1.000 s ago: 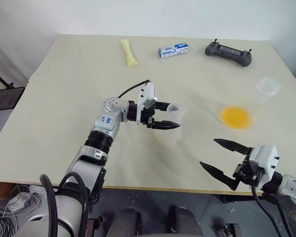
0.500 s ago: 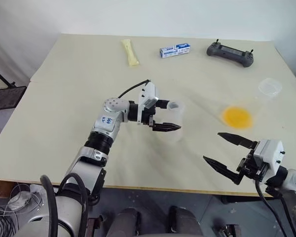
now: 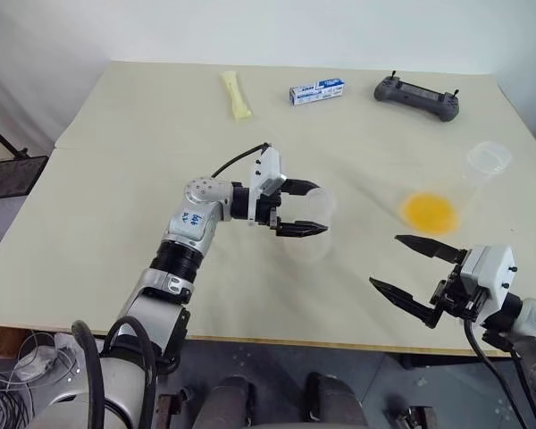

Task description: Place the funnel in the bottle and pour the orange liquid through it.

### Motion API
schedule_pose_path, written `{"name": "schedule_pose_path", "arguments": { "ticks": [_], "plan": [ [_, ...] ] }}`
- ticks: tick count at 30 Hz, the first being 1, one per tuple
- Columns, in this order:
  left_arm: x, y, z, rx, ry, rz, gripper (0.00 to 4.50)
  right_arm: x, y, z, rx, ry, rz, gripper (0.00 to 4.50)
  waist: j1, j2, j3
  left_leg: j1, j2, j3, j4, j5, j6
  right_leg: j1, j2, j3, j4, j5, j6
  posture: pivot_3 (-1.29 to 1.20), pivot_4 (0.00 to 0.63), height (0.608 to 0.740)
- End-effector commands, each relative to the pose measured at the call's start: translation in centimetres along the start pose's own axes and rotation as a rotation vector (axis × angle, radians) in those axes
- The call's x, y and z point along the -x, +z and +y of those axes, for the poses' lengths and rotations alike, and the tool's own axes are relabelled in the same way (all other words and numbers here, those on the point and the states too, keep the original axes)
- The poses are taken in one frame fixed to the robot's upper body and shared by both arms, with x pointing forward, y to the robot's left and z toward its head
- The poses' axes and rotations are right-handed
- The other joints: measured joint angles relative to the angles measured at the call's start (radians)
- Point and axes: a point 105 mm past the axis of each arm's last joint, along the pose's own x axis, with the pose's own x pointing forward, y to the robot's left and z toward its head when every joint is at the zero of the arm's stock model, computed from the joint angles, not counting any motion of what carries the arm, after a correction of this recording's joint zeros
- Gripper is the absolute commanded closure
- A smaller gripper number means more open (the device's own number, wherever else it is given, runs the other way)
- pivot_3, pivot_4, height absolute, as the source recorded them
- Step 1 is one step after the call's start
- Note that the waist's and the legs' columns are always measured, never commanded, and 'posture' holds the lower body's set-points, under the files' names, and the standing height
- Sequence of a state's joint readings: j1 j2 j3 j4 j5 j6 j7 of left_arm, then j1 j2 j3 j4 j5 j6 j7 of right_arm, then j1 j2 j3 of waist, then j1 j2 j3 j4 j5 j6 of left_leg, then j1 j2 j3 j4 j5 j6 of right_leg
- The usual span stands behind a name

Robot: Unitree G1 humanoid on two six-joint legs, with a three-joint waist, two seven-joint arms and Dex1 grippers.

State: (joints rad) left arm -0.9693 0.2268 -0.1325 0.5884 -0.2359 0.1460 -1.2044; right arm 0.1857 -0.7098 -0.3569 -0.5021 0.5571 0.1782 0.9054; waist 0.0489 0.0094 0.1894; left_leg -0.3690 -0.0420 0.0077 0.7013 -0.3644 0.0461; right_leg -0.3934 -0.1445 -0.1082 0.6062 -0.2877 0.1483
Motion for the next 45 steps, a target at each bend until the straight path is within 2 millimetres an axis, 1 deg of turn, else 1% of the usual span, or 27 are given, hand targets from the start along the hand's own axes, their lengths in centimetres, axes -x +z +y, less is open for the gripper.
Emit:
{"name": "schedule_pose_path", "arguments": {
  "ticks": [1, 5, 8, 12, 13, 15, 17, 18, 19, 20, 22, 24, 27, 30, 33, 35, 37, 40, 45],
  "plan": [
    [0.9, 1.9, 0.0, -0.07, -0.019, -0.003, 0.02, 0.4, 0.7, -0.5, 0.03, -0.01, -0.005, 0.0, -0.001, 0.0, 0.0, 0.0, 0.0, 0.0, 0.0, 0.0, 0.0, 0.0, 0.0, 0.0, 0.0, 0.0, 0.0, 0.0, 0.15, 0.74],
    [2.1, 2.3, 0.0, -0.072, -0.014, 0.011, 0.02, 0.5, 0.6, -0.6, 0.029, -0.01, -0.002, 0.0, 0.001, 0.0, 0.0, 0.0, 0.0, 0.0, 0.0, 0.0, 0.0, 0.0, 0.0, 0.0, 0.0, 0.0, 0.0, 0.0, 0.15, 0.74],
    [3.3, 2.6, 0.3, -0.077, 0.013, 0.023, 0.02, 0.5, 0.6, -0.7, 0.029, -0.005, 0.0, 0.0, 0.0, 0.0, 0.0, 0.0, 0.0, 0.0, 0.0, 0.0, 0.0, 0.0, 0.0, 0.0, 0.0, 0.0, 0.0, 0.0, 0.15, 0.74],
    [6.3, 3.4, 0.8, -0.072, 0.098, 0.031, 0.02, 0.5, 0.6, -0.8, 0.028, 0.0, -0.002, 0.0, -0.004, 0.0, 0.0, 0.0, 0.0, 0.0, 0.0, 0.0, 0.0, 0.0, 0.0, 0.0, 0.0, 0.0, 0.0, 0.0, 0.15, 0.74],
    [7.5, 3.5, 0.8, -0.072, 0.134, 0.034, 0.02, 0.6, 0.6, -0.6, 0.024, 0.006, 0.0, 0.0, -0.006, 0.0, 0.0, 0.0, 0.0, -0.001, 0.0, 0.0, 0.0, 0.0, 0.0, 0.0, 0.001, 0.0, 0.0, 0.0, 0.15, 0.74],
    [9.1, 3.8, 0.7, -0.074, 0.181, 0.04, 0.02, 0.6, 0.5, -0.5, 0.018, 0.014, 0.003, 0.0, -0.014, 0.0, 0.0, 0.001, 0.0, -0.001, 0.0, 0.0, 0.0, 0.0, 0.0, 0.0, 0.001, 0.0, 0.0, 0.0, 0.15, 0.74],
    [11.8, 3.9, 0.6, -0.071, 0.265, 0.044, 0.02, 0.6, 0.4, -0.4, 0.012, 0.021, 0.005, 0.0, -0.022, 0.0, 0.0, 0.001, 0.0, -0.002, -0.001, 0.0, 0.0, 0.0, 0.0, 0.0, 0.002, 0.0, 0.0, 0.0, 0.15, 0.74],
    [12.7, 3.9, 0.5, -0.069, 0.294, 0.047, 0.02, 0.6, 0.4, -0.5, 0.01, 0.022, 0.005, 0.0, -0.023, 0.0, 0.0, 0.001, 0.0, -0.002, 0.0, 0.0, 0.0, 0.0, 0.0, 0.0, 0.002, 0.0, 0.0, 0.0, 0.15, 0.74],
    [15.4, 3.0, -0.2, -0.049, 0.357, 0.082, 0.02, 0.5, 0.2, -0.5, 0.005, 0.032, 0.006, 0.0, -0.025, 0.0, 0.0, 0.001, 0.0, -0.002, 0.0, 0.0, 0.0, 0.0, 0.0, 0.0, 0.002, 0.0, 0.0, 0.0, 0.15, 0.74],
    [17.5, 2.3, -0.9, -0.028, 0.412, 0.114, 0.02, 0.3, 0.2, -0.5, 0.0, 0.039, 0.005, 0.0, -0.03, 0.001, 0.0, 0.001, 0.0, -0.002, 0.0, 0.0, 0.0, 0.0, 0.0, 0.0, 0.002, 0.0, 0.0, 0.0, 0.15, 0.74],
    [20.0, 1.6, -2.1, -0.002, 0.483, 0.149, 0.02, 0.1, 0.1, -0.7, -0.005, 0.048, 0.001, 0.0, -0.044, 0.001, 0.0, 0.003, 0.001, -0.002, -0.002, 0.0, -0.001, 0.0, 0.0, 0.001, 0.002, 0.0, 0.0, 0.0, 0.15, 0.74],
    [21.4, 1.1, -3.0, 0.015, 0.524, 0.159, 0.02, -0.1, 0.1, -0.8, -0.007, 0.052, -0.003, 0.0, -0.046, 0.001, 0.0, 0.003, 0.002, -0.003, -0.002, -0.001, -0.001, 0.0, 0.0, 0.001, 0.003, 0.0, -0.001, 0.0, 0.15, 0.74],
    [24.7, -0.7, -5.1, 0.076, 0.616, 0.23, 0.02, -0.3, 0.0, -0.9, -0.012, 0.071, -0.005, 0.0, -0.028, 0.001, 0.0, 0.002, 0.001, -0.004, 0.0, 0.0, -0.001, 0.001, -0.001, 0.001, 0.001, 0.0, 0.0, 0.0, 0.15, 0.74],
    [26.4, -1.7, -6.4, 0.116, 0.664, 0.286, 0.02, -0.4, 0.0, -1.0, -0.014, 0.079, -0.007, 0.0, -0.019, 0.001, 0.0, 0.002, 0.0, -0.006, 0.0, -0.001, -0.001, 0.001, -0.002, 0.001, 0.001, 0.0, 0.0, 0.0, 0.15, 0.74],
    [27.5, -2.7, -7.6, 0.152, 0.688, 0.327, 0.02, -0.6, -0.1, -1.1, -0.014, 0.085, -0.009, 0.0, -0.02, 0.001, 0.0, 0.002, -0.001, -0.006, 0.0, -0.001, -0.001, 0.002, -0.003, 0.001, 0.001, 0.0, 0.0, 0.0, 0.15, 0.74],
    [27.7, -3.8, -8.0, 0.164, 0.703, 0.342, 0.02, -0.8, -0.1, -1.1, -0.014, 0.09, -0.012, 0.0, -0.023, 0.001, 0.0, 0.002, -0.001, -0.006, -0.001, -0.001, -0.001, 0.001, -0.003, 0.001, 0.001, 0.0, 0.0, 0.0, 0.15, 0.74],
    [27.1, -4.6, -7.6, 0.161, 0.703, 0.338, 0.02, -0.9, -0.1, -1.2, -0.013, 0.092, -0.015, 0.0, -0.023, 0.001, 0.0, 0.002, 0.0, -0.006, -0.001, -0.001, -0.001, 0.001, -0.002, 0.001, 0.001, 0.0, 0.0, 0.0, 0.15, 0.74],
    [25.9, -5.0, -6.6, 0.147, 0.683, 0.317, 0.02, -1.0, 0.0, -1.2, -0.01, 0.089, -0.018, 0.0, -0.02, 0.001, 0.0, 0.002, -0.001, -0.006, -0.001, -0.001, -0.001, 0.001, -0.002, 0.001, 0.002, 0.0, 0.0, 0.0, 0.15, 0.74],
    [24.2, -6.4, -5.2, 0.146, 0.623, 0.324, 0.02, -0.7, 0.0, -1.3, 0.0, 0.072, -0.013, 0.0, -0.025, 0.001, 0.0, 0.002, -0.001, -0.004, -0.002, -0.001, -0.001, 0.0, -0.002, 0.001, 0.003, 0.0, 0.0, 0.0, 0.15, 0.74]
  ]
}}
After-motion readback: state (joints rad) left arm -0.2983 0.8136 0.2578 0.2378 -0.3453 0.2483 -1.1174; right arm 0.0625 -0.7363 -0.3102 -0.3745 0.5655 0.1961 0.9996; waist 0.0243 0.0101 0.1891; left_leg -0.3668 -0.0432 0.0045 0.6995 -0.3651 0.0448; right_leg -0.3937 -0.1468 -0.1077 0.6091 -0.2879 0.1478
